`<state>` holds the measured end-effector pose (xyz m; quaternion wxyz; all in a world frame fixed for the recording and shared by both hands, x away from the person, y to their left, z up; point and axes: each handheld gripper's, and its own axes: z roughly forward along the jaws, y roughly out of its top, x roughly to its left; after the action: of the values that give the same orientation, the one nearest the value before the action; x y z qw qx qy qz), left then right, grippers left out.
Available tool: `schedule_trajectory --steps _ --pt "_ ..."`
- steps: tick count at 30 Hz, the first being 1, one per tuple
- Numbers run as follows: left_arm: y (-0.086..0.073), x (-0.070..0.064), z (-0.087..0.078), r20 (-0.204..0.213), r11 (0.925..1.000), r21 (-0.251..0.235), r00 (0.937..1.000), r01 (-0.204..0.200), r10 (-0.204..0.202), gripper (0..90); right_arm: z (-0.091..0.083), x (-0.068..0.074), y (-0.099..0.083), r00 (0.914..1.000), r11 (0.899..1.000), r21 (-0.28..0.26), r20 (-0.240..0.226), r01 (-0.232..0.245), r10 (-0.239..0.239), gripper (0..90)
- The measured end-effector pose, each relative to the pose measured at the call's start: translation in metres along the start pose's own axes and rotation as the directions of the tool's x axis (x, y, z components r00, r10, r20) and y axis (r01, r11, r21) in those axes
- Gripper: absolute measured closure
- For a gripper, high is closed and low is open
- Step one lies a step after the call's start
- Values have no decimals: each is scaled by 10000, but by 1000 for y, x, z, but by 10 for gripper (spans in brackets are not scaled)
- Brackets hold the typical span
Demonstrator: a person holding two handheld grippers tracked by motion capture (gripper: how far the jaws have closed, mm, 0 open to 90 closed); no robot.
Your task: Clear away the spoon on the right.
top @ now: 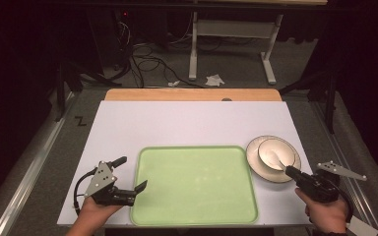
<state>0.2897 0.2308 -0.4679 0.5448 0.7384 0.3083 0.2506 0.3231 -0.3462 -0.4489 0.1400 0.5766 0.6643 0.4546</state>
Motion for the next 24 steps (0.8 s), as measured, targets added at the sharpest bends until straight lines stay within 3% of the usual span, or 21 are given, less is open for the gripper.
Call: schedule_trajectory --steps 14,24 --pt "0 0 0 -33 10000 -13 10000 -9 9 19 -3 10 2 9928 9936 -105 419 1128 -1123 870" --pt "1 0 -1 -58 10000 -36 10000 -19 19 19 -14 19 6 9805 9797 -715 743 1871 -1819 871"
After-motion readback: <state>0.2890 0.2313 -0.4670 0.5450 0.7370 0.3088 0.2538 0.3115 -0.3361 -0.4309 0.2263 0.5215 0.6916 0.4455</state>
